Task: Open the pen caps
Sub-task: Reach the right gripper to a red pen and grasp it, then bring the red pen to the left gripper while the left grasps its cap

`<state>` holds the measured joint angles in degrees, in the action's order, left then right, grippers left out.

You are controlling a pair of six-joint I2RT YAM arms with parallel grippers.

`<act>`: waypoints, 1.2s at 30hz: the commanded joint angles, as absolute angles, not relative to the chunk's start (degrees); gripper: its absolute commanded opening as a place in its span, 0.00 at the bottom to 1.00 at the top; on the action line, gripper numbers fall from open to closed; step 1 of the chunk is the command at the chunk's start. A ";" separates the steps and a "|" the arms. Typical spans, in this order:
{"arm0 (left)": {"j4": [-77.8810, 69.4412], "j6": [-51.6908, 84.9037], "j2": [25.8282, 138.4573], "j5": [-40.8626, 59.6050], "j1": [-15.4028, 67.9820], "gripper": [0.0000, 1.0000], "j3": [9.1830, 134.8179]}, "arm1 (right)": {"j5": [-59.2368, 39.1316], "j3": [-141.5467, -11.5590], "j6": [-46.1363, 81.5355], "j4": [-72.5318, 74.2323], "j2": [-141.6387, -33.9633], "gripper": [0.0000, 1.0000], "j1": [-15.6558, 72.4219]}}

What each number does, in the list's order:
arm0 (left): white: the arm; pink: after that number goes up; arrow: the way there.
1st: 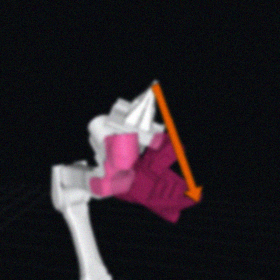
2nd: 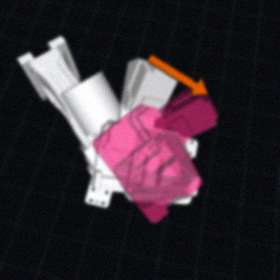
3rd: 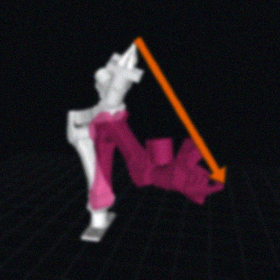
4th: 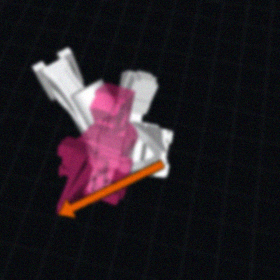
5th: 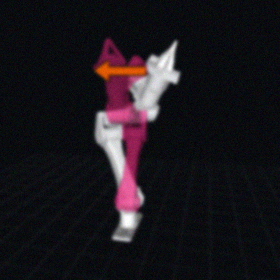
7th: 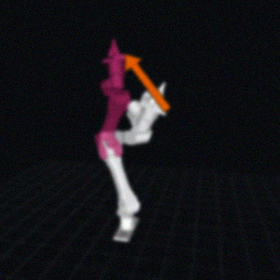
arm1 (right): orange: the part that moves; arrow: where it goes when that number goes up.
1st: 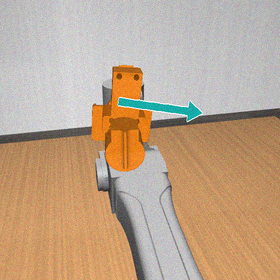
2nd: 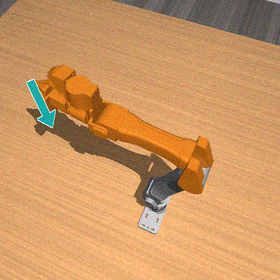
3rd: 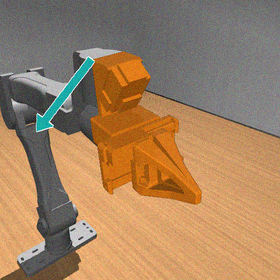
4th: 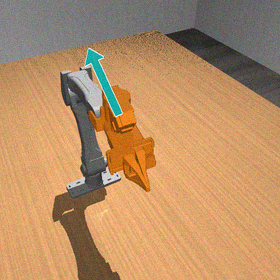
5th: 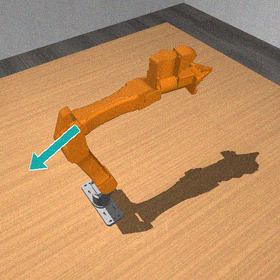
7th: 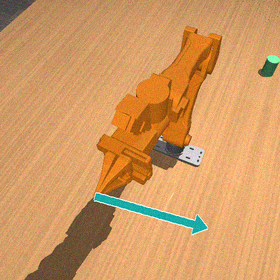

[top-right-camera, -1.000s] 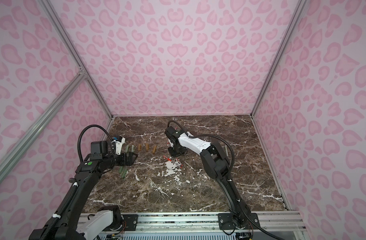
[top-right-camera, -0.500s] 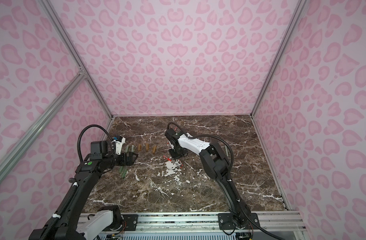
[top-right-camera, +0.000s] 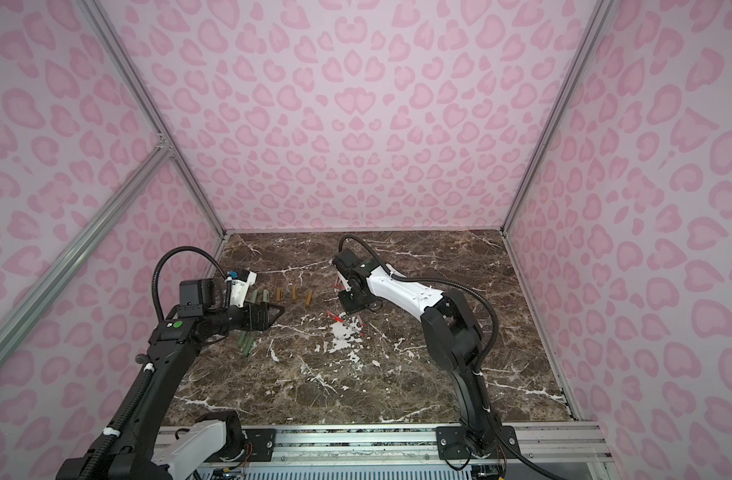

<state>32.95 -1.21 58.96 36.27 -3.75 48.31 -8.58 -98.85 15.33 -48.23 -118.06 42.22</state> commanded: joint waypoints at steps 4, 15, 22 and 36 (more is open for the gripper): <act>28.81 5.02 59.07 47.72 -3.82 0.99 48.73 | -13.47 -91.11 22.64 -33.86 -109.92 0.00 46.37; 20.44 13.57 60.46 54.99 -3.69 0.81 44.55 | -14.74 -90.62 26.63 -23.82 -107.65 0.00 56.06; 19.87 14.68 61.07 51.97 -3.61 0.67 45.17 | -15.64 -93.22 26.53 -24.57 -109.51 0.00 58.70; 21.63 14.17 62.87 49.37 -3.89 0.17 47.55 | -16.80 -93.62 26.32 -23.84 -109.78 0.00 60.43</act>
